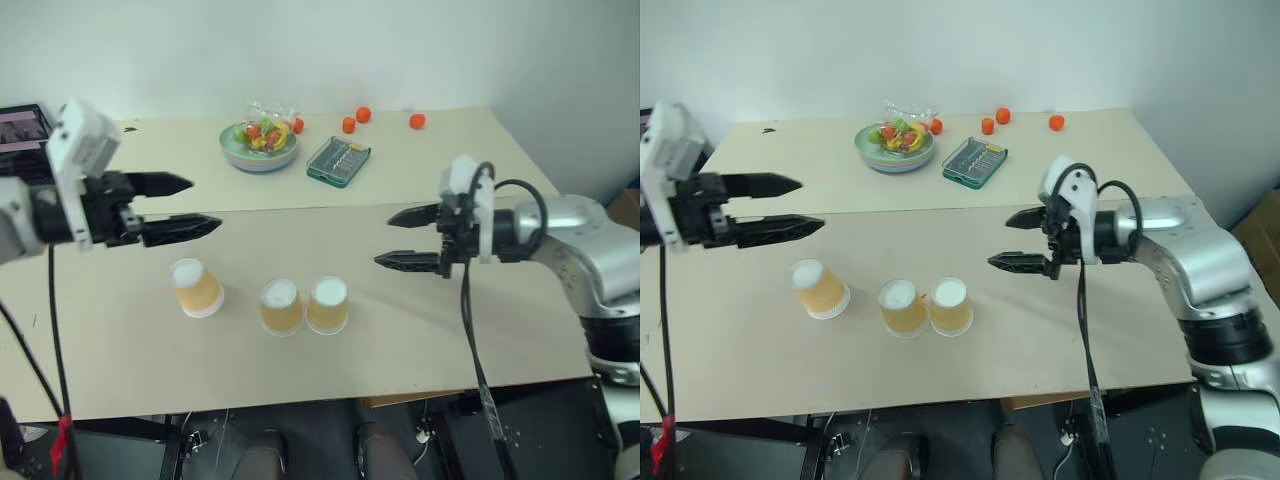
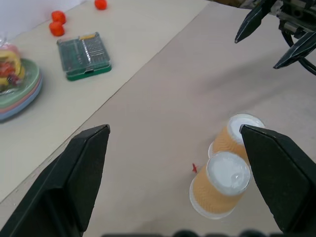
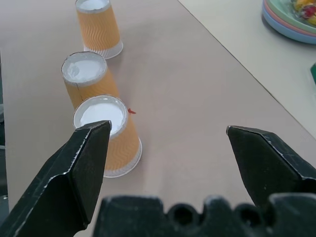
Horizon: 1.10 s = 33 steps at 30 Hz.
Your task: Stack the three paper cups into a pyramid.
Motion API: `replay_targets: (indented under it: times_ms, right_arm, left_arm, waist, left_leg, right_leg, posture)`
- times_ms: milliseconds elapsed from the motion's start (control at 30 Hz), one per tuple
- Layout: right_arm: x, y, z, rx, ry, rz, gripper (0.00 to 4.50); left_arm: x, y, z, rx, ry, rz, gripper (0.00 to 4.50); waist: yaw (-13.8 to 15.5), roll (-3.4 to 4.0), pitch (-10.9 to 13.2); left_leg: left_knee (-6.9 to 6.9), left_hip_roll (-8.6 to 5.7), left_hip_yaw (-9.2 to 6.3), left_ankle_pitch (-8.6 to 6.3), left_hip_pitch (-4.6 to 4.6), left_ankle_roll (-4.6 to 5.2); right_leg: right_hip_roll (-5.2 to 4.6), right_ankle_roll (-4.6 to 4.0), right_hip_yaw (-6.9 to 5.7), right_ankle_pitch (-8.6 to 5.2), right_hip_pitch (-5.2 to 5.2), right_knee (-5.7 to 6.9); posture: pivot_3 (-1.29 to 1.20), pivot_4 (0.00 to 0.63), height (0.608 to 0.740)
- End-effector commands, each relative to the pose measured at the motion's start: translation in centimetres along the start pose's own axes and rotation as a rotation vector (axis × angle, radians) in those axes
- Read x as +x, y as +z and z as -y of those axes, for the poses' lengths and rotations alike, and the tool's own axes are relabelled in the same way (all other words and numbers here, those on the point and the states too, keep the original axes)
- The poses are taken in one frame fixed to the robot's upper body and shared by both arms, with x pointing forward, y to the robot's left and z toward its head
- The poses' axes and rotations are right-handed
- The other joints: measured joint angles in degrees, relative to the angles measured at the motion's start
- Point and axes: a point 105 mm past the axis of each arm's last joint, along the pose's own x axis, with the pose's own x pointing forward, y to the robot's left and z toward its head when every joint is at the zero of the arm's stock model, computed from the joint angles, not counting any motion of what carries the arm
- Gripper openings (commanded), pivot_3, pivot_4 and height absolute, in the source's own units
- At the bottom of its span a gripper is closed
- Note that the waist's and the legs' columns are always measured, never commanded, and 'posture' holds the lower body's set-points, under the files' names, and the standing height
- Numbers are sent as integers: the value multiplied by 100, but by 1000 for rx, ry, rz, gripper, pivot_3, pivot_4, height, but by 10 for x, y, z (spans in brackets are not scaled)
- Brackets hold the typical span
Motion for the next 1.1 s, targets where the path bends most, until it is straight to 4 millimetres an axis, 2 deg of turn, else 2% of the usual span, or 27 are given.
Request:
replay_targets:
  times_ms: [33,233,467,567,733,1100]
  right_arm:
    - [1,8,6,-51,3,16,4386]
    - [2,2,11,-49,7,5,4386]
    - [0,0,16,-46,-8,-3,4386]
    - [0,0,15,-46,-12,-3,4386]
    - [1,-2,14,-46,-20,-7,4386]
    - [-3,-1,15,-51,-45,-15,4386]
  left_arm:
    - [-11,-14,1,-23,81,33,4500]
    - [-22,-35,-20,-76,288,139,4500]
    - [-18,-52,-23,-75,368,160,4500]
    - [-9,-70,-16,-81,369,130,4500]
    - [4,-89,-11,-66,365,109,4500]
    - [19,-94,-20,-49,366,131,4500]
  waist:
    - [21,-3,1]
    - [131,-4,2]
    - [148,-4,1]
    - [142,-4,1]
    - [143,-5,1]
    - [141,-4,1]
  left_leg:
    - [0,1,-2,0,-3,0]
    - [1,2,-4,0,-4,-2]
    - [0,1,-5,-1,-5,-5]
    - [0,0,-4,-2,-4,-6]
    - [0,1,-3,-2,-4,-7]
    - [-1,1,-2,-2,-4,-6]
  right_leg:
    - [2,-1,-4,0,-2,-2]
    - [0,-9,-6,5,-5,-2]
    - [-2,-13,-6,8,-4,-7]
    - [-3,-13,-5,9,-3,-8]
    - [-2,-15,-5,10,-4,-7]
    - [-2,-16,-6,11,-2,-7]
  posture:
    - [0,150,740]
    - [0,150,740]
    - [0,150,740]
    - [0,150,740]
    - [0,150,740]
    - [0,150,740]
